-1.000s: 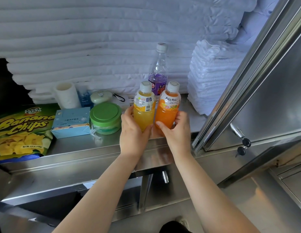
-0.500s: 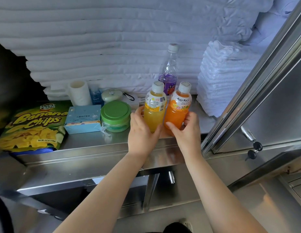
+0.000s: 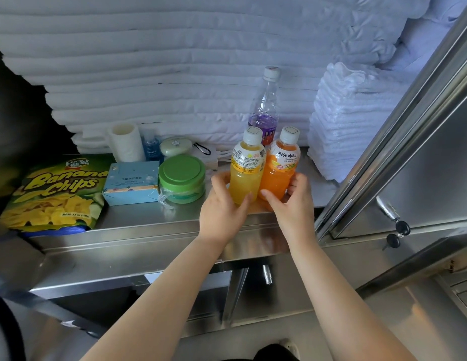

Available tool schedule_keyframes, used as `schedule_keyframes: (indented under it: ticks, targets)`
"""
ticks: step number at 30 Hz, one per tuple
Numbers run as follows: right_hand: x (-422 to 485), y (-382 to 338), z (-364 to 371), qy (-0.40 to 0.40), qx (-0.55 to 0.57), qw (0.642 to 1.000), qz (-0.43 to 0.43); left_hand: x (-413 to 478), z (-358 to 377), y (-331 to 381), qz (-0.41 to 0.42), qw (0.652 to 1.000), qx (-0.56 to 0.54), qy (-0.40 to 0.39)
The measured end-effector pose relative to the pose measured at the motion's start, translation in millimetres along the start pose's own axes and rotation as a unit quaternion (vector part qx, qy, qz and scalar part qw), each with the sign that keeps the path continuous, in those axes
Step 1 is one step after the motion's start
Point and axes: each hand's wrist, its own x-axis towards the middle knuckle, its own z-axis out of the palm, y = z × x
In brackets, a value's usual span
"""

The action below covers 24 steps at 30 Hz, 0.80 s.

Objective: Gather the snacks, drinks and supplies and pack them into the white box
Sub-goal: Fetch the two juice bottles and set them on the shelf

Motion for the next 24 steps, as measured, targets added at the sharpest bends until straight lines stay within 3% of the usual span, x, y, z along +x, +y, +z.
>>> schedule_keyframes:
  ticks: [6,13,21,24]
  targets:
    - [0.2,1.1,-0.1,0.005,-0.011,1.0,-0.007,3.6,0.0,6.5,0.025,0.998,0.044,0.036]
    - [0.2,1.2,-0.4,0.004,-0.003,1.0,-0.009,-1.1,-2.7,0.2,0.015,0.999,0.015,-0.05]
    - [1.0,1.2,-0.1,0.003,-0.002,1.0,-0.006,2.1,0.7,12.7,0.052,0.994,0.093,0.036]
    - [1.3,1.5,0.0,0.001,0.004,1.0,-0.004,0.6,-4.6,13.5,0.047,0.998,0.044,-0.029]
